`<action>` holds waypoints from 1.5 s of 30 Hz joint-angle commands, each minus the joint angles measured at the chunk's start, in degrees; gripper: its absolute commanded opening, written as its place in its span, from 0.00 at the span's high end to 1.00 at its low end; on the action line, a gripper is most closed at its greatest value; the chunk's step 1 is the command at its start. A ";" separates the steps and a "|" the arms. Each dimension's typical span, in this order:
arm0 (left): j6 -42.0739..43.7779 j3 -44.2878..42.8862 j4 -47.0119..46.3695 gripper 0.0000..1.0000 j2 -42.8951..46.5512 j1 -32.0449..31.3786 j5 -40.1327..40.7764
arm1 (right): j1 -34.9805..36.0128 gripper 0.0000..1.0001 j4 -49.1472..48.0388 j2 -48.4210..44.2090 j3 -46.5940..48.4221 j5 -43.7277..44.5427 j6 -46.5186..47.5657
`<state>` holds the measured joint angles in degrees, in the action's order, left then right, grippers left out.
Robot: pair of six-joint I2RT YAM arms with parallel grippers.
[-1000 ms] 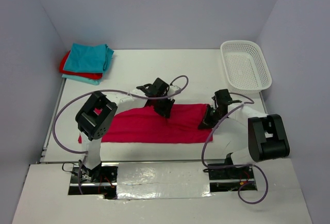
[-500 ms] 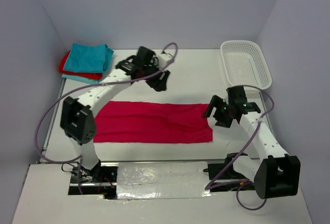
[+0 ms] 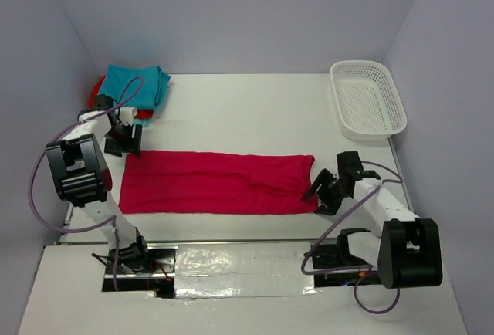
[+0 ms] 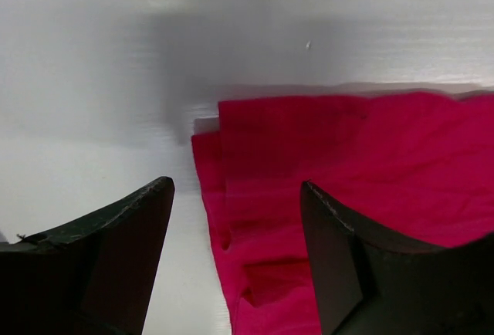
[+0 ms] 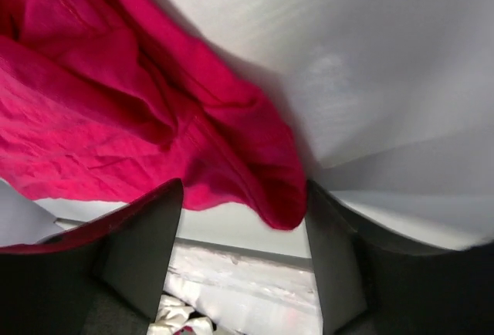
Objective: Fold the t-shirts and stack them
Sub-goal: Rotate the tshirt 90 degrees
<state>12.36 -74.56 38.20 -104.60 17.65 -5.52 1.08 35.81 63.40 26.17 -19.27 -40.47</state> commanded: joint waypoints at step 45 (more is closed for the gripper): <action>4.96 -6.73 9.88 0.21 8.44 -1.04 -7.75 | 3.40 0.00 7.87 61.08 101.72 11.86 14.01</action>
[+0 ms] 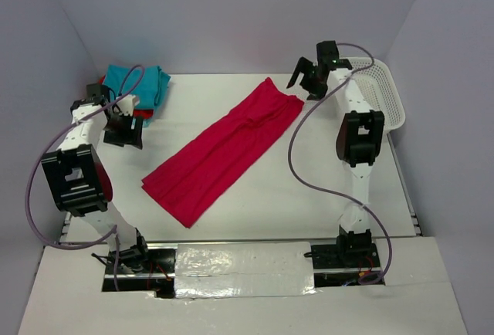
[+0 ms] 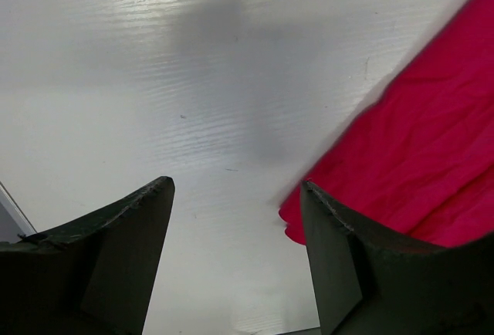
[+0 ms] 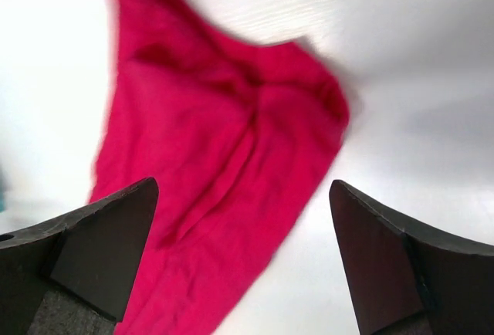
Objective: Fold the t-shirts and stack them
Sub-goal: Rotate the tshirt 90 degrees
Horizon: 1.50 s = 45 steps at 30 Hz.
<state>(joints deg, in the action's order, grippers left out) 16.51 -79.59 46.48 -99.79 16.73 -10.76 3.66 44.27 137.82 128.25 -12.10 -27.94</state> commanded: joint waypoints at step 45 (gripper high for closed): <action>1.24 10.78 5.55 0.23 30.00 5.68 -12.61 | 67.00 1.00 -46.97 -21.10 -67.49 12.36 -74.71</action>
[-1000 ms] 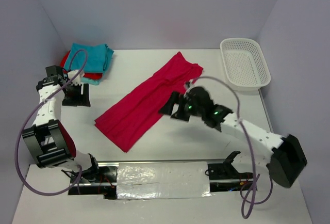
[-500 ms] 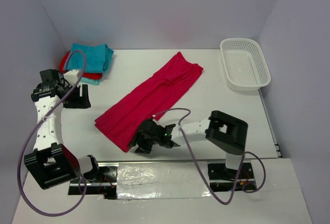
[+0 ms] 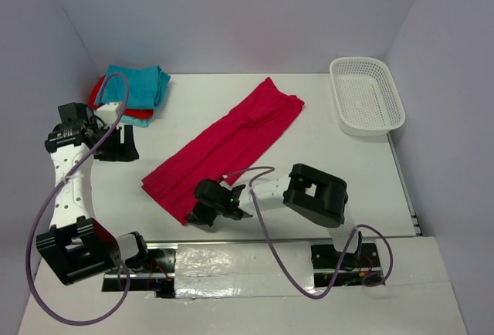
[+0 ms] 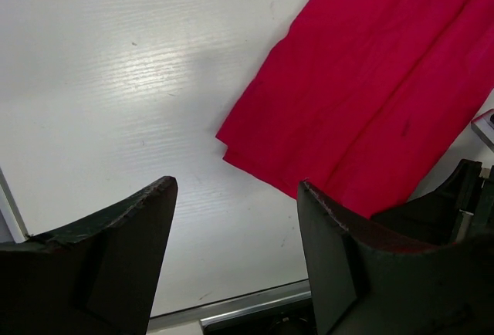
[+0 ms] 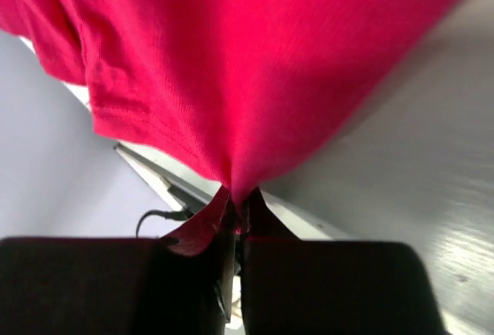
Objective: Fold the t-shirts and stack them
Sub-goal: Rotate the tshirt 90 degrees
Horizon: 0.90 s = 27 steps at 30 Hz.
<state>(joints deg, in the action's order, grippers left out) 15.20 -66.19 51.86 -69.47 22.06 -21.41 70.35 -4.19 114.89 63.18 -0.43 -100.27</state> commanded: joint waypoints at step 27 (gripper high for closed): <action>107.16 25.80 10.11 0.23 14.61 -47.22 7.43 | -5.48 1.00 -3.12 -30.43 -44.11 -11.18 28.72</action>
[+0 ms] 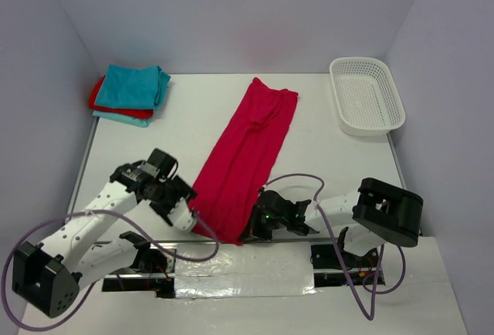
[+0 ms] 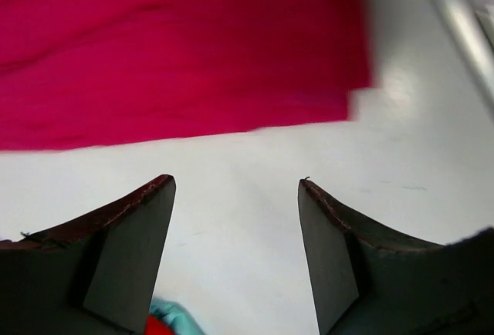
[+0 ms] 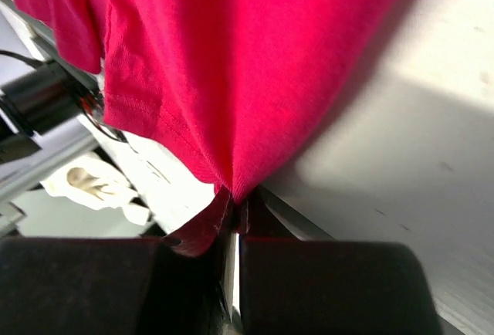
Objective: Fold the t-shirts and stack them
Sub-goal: Rotate the tshirt 90 degrees
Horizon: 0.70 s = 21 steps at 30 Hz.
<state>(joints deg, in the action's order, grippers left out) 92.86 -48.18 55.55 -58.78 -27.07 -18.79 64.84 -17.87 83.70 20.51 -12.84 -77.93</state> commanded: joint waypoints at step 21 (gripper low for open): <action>43.10 25.86 -12.31 0.22 4.11 7.73 -7.39 | 0.55 0.65 15.23 0.59 5.94 0.80 5.77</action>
<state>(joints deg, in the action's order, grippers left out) 112.64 -24.97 42.65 -53.78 -19.57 -21.37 65.01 -8.25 84.62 26.94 -14.13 -72.58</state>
